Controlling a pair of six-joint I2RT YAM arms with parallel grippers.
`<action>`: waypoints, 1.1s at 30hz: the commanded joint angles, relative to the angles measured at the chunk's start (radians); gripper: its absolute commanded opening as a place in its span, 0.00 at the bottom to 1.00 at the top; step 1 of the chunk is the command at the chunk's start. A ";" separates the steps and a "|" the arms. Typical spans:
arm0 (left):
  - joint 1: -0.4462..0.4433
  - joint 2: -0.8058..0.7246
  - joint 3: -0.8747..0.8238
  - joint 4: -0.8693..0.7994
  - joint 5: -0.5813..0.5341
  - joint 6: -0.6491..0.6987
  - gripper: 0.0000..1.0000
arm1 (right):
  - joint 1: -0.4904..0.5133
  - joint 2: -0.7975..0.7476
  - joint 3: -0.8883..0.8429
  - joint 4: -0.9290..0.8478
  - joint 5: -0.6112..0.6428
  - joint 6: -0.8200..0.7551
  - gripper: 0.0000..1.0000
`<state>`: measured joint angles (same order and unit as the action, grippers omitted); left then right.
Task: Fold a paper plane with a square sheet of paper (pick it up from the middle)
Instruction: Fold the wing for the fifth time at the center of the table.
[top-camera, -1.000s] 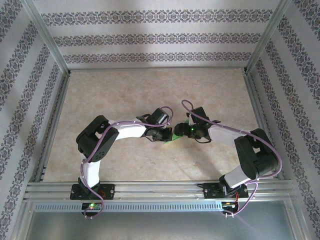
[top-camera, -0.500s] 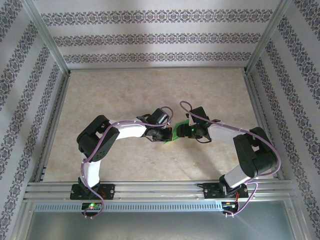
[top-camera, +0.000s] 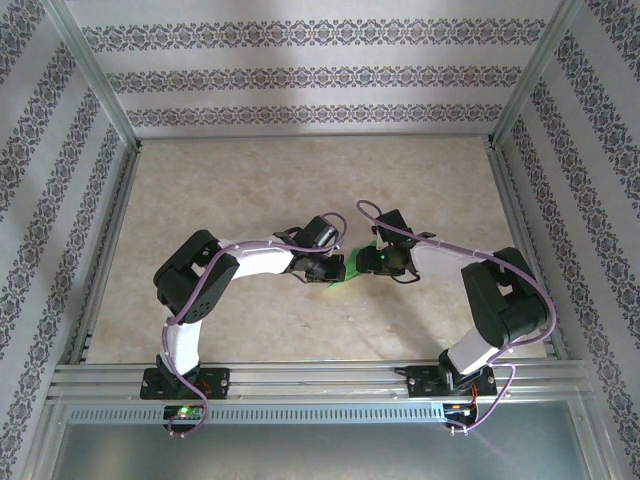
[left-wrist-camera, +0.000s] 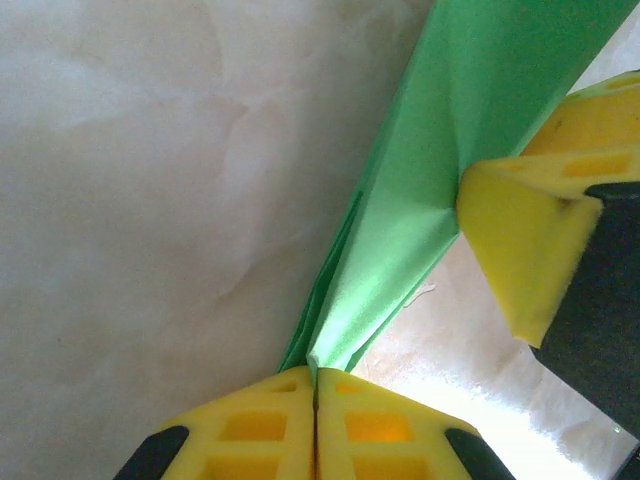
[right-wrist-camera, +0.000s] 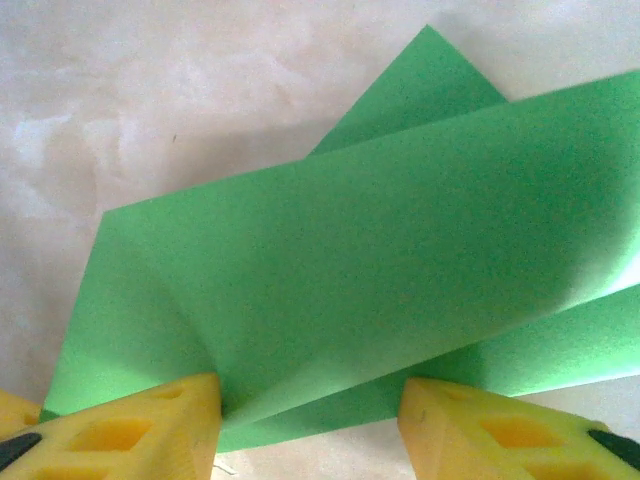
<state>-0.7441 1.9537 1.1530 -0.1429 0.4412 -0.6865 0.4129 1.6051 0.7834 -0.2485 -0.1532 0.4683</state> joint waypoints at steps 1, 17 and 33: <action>0.012 0.030 0.023 -0.060 0.002 0.005 0.08 | 0.007 0.066 -0.006 -0.063 0.089 0.005 0.53; 0.013 0.043 0.033 -0.087 0.001 0.011 0.08 | 0.002 -0.009 0.022 -0.055 0.020 0.070 0.48; 0.014 0.050 0.040 -0.100 0.007 0.021 0.08 | -0.008 -0.261 -0.106 0.172 -0.205 0.297 0.28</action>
<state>-0.7437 1.9736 1.1824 -0.1772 0.4461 -0.6857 0.3759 1.3231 0.6945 -0.1394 -0.3244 0.6788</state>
